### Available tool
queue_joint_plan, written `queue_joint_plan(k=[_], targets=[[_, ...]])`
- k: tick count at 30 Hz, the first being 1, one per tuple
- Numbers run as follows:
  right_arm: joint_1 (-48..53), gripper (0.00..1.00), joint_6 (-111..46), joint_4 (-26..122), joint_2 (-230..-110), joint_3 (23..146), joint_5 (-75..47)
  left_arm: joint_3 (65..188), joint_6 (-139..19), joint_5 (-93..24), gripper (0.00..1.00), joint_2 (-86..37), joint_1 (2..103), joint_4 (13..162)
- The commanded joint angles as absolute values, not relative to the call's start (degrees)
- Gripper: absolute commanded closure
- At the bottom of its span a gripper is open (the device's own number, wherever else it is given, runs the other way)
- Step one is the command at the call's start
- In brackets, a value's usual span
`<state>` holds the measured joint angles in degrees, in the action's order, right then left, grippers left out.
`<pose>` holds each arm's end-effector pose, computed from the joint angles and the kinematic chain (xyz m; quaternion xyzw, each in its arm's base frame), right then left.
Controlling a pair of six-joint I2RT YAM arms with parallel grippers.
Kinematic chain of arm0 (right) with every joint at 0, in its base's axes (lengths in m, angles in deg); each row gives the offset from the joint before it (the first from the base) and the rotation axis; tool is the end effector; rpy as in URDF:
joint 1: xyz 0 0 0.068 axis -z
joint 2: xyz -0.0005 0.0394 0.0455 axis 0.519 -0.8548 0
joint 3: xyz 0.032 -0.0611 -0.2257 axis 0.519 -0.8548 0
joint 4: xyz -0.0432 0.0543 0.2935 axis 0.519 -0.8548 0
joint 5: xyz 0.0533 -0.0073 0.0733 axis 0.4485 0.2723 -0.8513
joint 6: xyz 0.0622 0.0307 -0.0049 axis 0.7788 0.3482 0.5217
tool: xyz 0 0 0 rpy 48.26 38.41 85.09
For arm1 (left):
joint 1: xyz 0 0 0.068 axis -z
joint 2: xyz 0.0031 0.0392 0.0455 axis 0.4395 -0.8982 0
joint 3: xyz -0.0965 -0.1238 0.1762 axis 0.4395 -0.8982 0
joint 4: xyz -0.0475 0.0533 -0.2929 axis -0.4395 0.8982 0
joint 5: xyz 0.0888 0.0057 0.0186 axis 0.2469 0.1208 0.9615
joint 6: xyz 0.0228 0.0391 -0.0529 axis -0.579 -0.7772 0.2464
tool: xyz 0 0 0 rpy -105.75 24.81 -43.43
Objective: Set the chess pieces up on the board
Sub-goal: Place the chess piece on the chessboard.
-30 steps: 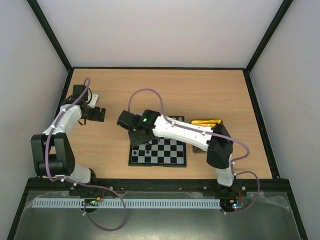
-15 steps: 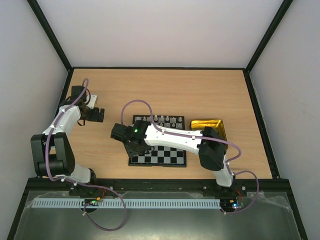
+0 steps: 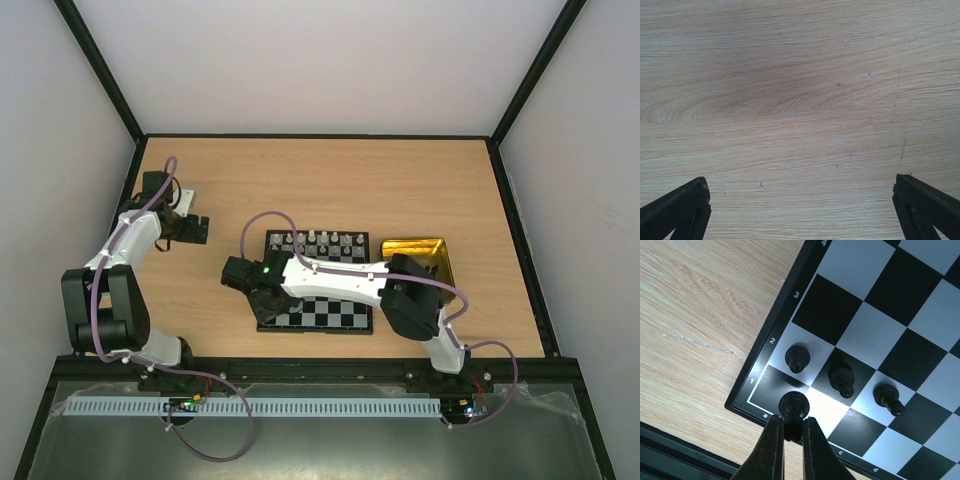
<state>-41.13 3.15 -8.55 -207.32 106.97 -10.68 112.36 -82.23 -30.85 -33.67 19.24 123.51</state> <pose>0.1308 0.4271 0.1407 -0.2591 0.9586 0.1148 0.0262 0.3455 0.0368 0.1482 0.0422 0.9660 0.0007 0.2550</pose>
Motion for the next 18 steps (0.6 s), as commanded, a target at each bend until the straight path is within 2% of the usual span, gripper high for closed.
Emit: queue_joint_plan(k=[1,18], targets=[[-41.5,0.98,2.5,-6.8,-207.7,105.8,-11.3,111.8,-82.1,-31.4,0.01,-33.8,18.9,123.6],[-41.9,0.98,1.8,-6.0,-208.9,105.2,-13.1,111.5,-82.1,-31.4,0.01,-33.4,18.9,123.5]])
